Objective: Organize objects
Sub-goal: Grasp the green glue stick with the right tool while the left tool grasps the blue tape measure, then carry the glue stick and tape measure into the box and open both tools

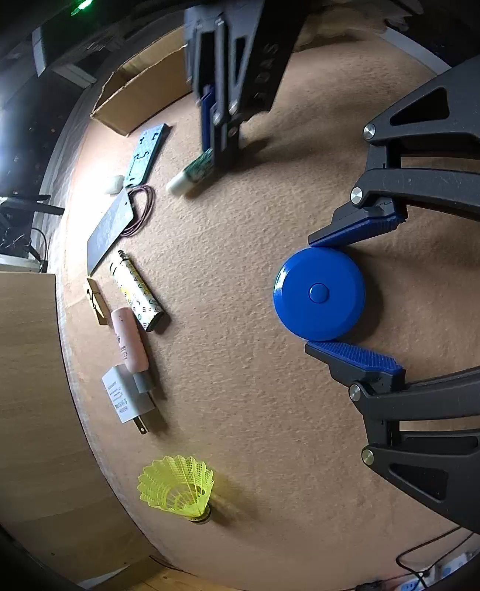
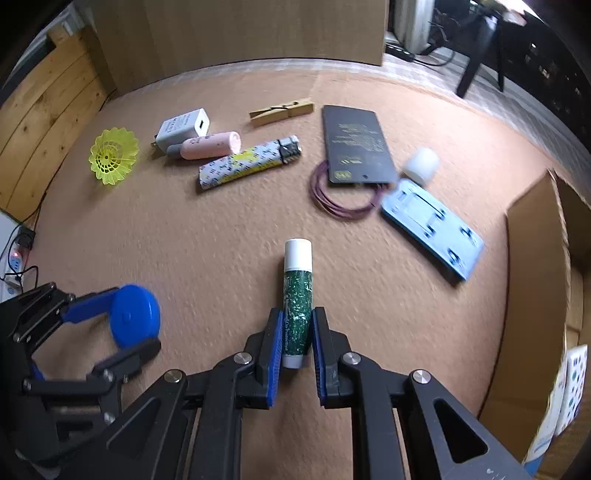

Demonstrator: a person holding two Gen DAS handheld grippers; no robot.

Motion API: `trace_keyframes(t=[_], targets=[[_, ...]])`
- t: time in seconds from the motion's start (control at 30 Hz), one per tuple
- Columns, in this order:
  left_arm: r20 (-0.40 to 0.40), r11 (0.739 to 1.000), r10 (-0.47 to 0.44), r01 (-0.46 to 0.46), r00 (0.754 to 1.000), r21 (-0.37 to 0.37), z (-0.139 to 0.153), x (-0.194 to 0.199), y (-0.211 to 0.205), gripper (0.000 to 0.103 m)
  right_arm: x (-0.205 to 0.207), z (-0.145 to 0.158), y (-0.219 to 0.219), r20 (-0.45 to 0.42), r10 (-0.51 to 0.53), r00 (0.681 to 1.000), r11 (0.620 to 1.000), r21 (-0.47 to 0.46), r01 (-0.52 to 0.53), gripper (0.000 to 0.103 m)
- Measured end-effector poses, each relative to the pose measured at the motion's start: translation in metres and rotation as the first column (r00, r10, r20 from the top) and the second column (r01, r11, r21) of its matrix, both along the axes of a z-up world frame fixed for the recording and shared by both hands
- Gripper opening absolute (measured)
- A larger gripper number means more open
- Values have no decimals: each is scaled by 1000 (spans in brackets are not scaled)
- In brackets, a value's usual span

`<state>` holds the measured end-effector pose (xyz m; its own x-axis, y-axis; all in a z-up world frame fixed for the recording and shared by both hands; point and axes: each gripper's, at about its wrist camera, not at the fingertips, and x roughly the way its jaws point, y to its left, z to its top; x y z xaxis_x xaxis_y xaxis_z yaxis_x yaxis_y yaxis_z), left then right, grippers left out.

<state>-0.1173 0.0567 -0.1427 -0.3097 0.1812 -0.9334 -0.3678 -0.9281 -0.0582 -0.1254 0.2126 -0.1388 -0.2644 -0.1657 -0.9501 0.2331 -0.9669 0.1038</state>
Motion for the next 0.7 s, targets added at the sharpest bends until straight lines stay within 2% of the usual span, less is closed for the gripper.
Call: trace_keyframes(t=[0.4,0.7], targets=[[-9,999,28,-28,1000,22,7,-8,8,54,23,23,43,-37,-68,997,996,-67,66,14],[-70,997,-65,69,995,47,41,-17,56,54,42,58,76,-95,-91,991,991,-102,82,14]])
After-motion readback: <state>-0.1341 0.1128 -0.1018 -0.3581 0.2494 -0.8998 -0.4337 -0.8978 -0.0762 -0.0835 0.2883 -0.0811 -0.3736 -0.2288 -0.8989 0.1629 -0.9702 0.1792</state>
